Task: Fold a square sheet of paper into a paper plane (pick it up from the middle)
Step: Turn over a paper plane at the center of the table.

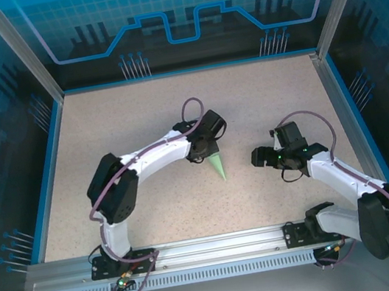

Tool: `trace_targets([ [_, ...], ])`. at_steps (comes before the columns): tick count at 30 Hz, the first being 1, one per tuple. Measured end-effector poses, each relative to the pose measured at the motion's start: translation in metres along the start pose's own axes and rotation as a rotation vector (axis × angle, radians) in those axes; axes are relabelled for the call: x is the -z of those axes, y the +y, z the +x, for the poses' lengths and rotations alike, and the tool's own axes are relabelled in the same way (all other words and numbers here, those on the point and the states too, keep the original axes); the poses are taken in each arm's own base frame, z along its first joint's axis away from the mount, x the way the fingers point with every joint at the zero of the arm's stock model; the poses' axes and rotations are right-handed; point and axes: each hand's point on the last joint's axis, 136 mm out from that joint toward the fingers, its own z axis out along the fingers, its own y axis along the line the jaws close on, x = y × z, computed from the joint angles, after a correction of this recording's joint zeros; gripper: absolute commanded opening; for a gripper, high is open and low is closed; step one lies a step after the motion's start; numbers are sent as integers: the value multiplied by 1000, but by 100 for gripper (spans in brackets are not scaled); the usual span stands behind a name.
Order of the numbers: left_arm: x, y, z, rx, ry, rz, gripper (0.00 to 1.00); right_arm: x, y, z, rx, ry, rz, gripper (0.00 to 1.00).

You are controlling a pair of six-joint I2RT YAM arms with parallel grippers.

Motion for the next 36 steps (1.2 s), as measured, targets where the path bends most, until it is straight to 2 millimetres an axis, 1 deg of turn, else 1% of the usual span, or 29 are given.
trace_targets([
  [3, 23, -8, -8, -27, -32, 87, 0, 0, 2, -1, 1, -2, -10, 87],
  [5, 36, -17, -12, -43, -45, 175, 0, 0, 5, -2, 3, -7, -26, 87],
  [7, 43, -23, -12, -52, -44, 263, 0, -1, 9, -2, 5, -7, -49, 87],
  [9, 42, -24, -11, -47, -29, 350, 0, -1, 12, -2, 7, -8, -73, 87],
  [11, 34, -23, -10, -26, -8, 427, 0, -2, 15, -2, 9, -11, -91, 87],
  [15, 16, -17, -7, 5, 35, 517, 0, 3, 23, -6, 14, -28, -130, 86],
  [18, 7, -22, -5, 14, 48, 584, 0, 7, 30, -9, 18, -44, -166, 83],
  [20, -2, -24, 0, 31, 66, 617, 0, 8, 36, -8, 21, -43, -189, 81],
  [22, -14, -23, 8, 54, 88, 635, 0, 7, 43, -3, 36, -28, -206, 80],
  [25, -34, -11, 26, 95, 136, 622, 0, 2, 58, 9, 74, 14, -225, 79],
  [27, -43, -4, 33, 113, 155, 610, 0, -2, 68, 18, 100, 44, -230, 78],
  [30, -48, 2, 38, 134, 163, 603, 0, -9, 85, 29, 134, 81, -237, 73],
  [33, -48, 2, 35, 141, 153, 612, 0, -15, 97, 36, 149, 107, -232, 62],
  [36, -49, 3, 35, 150, 151, 614, 0, -22, 105, 38, 148, 119, -222, 55],
])
